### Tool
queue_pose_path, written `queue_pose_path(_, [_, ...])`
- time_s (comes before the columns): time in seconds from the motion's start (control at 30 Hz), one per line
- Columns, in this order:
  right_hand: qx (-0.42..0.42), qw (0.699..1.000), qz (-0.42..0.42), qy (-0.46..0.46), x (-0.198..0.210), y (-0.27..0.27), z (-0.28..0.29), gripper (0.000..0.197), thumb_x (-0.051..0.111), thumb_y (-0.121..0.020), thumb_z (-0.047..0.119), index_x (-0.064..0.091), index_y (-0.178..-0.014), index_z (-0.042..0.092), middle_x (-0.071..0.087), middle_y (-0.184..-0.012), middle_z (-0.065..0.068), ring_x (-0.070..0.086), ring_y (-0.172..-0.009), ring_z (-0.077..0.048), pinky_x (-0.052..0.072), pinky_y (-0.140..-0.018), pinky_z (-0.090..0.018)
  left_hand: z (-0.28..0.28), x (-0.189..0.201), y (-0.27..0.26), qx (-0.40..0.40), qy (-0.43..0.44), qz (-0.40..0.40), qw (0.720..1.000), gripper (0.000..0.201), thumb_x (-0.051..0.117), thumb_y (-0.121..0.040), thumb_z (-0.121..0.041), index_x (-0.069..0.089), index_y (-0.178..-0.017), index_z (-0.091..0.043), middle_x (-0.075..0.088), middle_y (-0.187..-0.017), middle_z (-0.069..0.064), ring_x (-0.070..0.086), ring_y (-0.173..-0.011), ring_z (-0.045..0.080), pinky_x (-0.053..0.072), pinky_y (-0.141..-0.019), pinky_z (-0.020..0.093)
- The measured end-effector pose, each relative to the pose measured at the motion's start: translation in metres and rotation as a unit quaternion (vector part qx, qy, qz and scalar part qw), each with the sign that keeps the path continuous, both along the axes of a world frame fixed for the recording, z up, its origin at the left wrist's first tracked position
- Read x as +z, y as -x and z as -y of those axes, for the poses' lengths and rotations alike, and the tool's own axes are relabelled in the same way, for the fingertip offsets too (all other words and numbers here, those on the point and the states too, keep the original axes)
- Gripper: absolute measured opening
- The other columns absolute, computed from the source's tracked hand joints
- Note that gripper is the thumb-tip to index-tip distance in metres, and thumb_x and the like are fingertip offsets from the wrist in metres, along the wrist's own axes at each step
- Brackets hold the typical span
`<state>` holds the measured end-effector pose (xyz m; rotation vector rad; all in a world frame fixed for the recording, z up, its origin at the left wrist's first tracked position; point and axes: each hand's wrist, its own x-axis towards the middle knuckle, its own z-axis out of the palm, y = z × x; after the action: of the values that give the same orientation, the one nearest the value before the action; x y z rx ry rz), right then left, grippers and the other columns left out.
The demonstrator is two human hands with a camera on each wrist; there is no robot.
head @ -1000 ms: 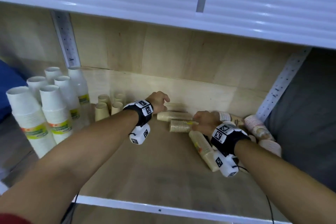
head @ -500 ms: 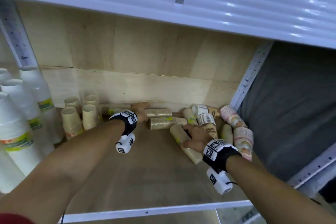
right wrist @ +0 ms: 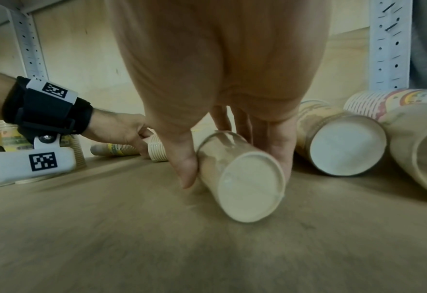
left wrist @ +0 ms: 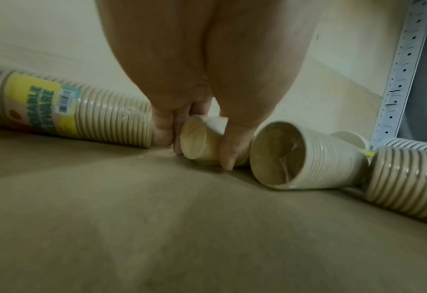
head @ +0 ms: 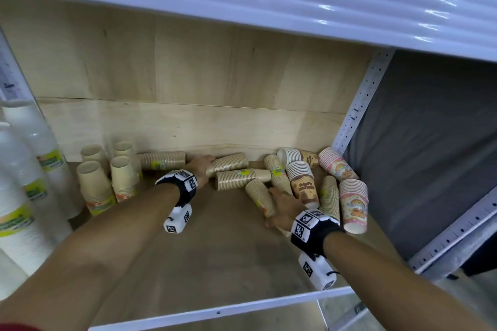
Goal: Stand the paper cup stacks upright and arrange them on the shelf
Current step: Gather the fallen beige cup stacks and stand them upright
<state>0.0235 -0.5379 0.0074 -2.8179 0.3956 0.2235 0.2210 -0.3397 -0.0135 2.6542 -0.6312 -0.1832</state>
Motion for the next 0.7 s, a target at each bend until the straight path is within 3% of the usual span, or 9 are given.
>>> queue_pose_path(0.17, [-0.004,1.0,-0.02,0.019,0.007,-0.001,-0.003,0.086,0.075,-0.077,0.032,0.027,-0.147,0.021,0.045,-0.141,-0.005,0.049,-0.127,-0.026,0.037,-0.101,-0.038,-0.004,0.013,0.003,-0.013,0.005,-0.004,1.0,0.067,0.07,-0.083,-0.015,0.045,-0.144,-0.022,0.057,-0.136,0.008,0.057,-0.12,0.027,0.045,-0.1,0.032])
queue_pose_path(0.3, [-0.01,0.999,-0.003,0.054,0.018,-0.003,-0.006,0.062,0.069,-0.084,0.03,0.043,-0.139,0.022,0.056,-0.13,-0.004,0.057,-0.117,-0.025,0.045,-0.087,-0.031,-0.006,0.032,0.004,-0.015,-0.007,0.008,1.0,0.068,0.072,-0.082,-0.013,0.044,-0.145,-0.016,0.048,-0.145,0.008,0.048,-0.129,0.027,0.038,-0.105,0.032])
queue_pose_path(0.4, [-0.012,0.998,0.002,0.058,0.026,-0.007,-0.008,0.055,0.07,-0.081,0.03,0.051,-0.132,0.023,0.06,-0.124,-0.005,0.06,-0.111,-0.025,0.049,-0.086,-0.032,-0.008,0.054,0.01,-0.012,0.017,0.024,0.999,0.061,0.07,-0.084,-0.012,0.049,-0.141,-0.013,0.049,-0.143,0.009,0.048,-0.129,0.028,0.038,-0.105,0.032])
queue_pose_path(0.5, [-0.005,0.999,0.007,0.048,0.04,-0.009,-0.009,0.054,0.07,-0.079,0.03,0.053,-0.129,0.02,0.057,-0.126,-0.005,0.056,-0.115,-0.026,0.047,-0.088,-0.032,-0.01,0.077,0.017,0.001,0.048,0.036,0.998,0.053,0.07,-0.084,-0.014,0.055,-0.135,-0.015,0.055,-0.131,0.01,0.055,-0.117,0.026,0.044,-0.094,0.028])
queue_pose_path(0.6, [0.005,0.999,0.028,0.04,0.051,-0.013,-0.009,0.047,0.07,-0.077,0.039,0.056,-0.118,0.02,0.055,-0.124,-0.004,0.055,-0.11,-0.025,0.045,-0.075,-0.029,-0.013,0.099,0.027,0.003,0.07,0.032,0.997,0.047,0.07,-0.084,-0.011,0.059,-0.13,-0.016,0.059,-0.107,0.005,0.058,-0.096,0.021,0.045,-0.079,0.025])
queue_pose_path(0.7, [0.013,0.998,0.053,0.034,0.065,-0.018,-0.014,0.041,0.07,-0.074,0.039,0.059,-0.107,0.017,0.05,-0.124,-0.007,0.049,-0.114,-0.027,0.045,-0.077,-0.028,-0.018,0.12,0.039,0.004,0.086,0.037,0.996,0.041,0.068,-0.085,-0.008,0.06,-0.125,-0.016,0.056,-0.096,0.003,0.057,-0.087,0.019,0.048,-0.075,0.026])
